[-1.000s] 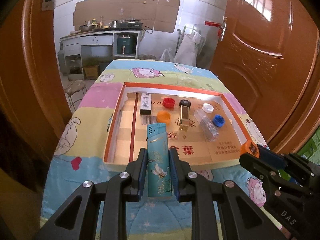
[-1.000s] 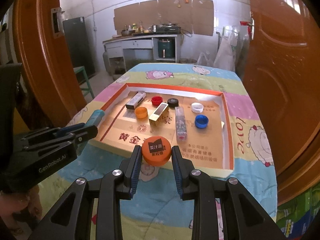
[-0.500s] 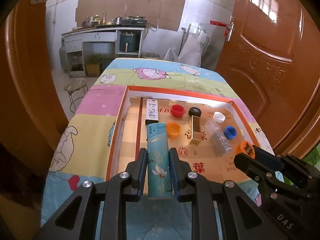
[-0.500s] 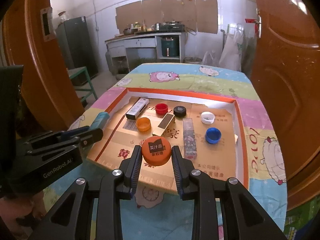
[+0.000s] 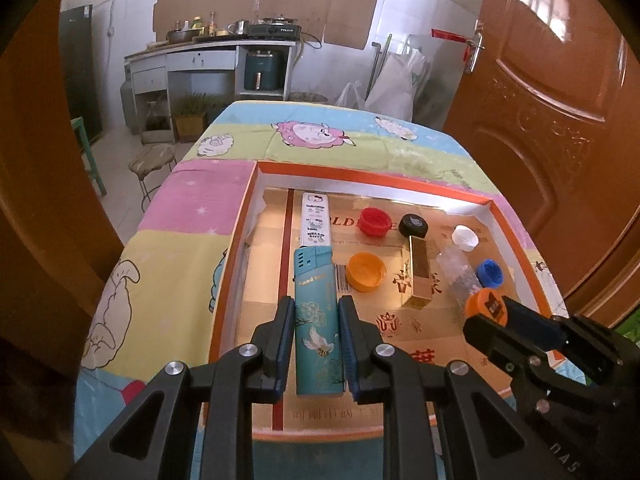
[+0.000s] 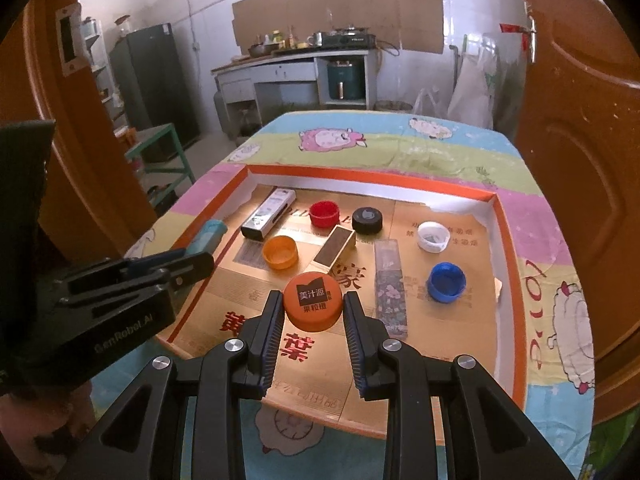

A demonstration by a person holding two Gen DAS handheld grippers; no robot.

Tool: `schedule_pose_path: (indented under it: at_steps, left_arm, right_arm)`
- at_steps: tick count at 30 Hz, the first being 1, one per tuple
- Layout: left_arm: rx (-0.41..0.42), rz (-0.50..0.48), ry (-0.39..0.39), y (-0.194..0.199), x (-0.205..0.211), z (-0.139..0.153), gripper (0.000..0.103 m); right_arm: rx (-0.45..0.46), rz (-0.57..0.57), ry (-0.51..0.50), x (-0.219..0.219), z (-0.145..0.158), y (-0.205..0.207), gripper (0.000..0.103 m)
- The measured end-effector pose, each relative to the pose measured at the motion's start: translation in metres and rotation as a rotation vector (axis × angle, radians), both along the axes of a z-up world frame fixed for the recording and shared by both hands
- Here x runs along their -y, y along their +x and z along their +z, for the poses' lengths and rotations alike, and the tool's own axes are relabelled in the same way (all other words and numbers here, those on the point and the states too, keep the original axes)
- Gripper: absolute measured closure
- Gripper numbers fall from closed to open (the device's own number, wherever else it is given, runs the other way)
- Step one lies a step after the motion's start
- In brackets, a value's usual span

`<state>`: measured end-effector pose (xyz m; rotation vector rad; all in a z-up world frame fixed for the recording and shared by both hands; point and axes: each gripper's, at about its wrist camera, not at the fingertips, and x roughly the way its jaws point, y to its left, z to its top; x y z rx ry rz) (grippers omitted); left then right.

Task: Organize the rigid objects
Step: 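Carry the orange printed cap and teal lighter into the cardboard tray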

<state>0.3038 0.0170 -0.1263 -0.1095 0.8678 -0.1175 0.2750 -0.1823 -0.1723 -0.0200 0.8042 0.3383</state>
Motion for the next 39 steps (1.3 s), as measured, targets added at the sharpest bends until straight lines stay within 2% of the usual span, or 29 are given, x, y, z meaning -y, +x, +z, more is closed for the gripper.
schedule_pose_path:
  at_steps: [21,39]
  left_arm:
    - [-0.079,0.001,0.052,0.024,0.007,-0.024,0.080]
    - [-0.067,-0.008,0.064,0.025,0.010,-0.031,0.080]
  right_arm:
    - [-0.061,-0.004,-0.004,0.002,-0.025,0.020,0.072]
    - [-0.079,0.001,-0.037,-0.002,-0.037,0.022,0.072]
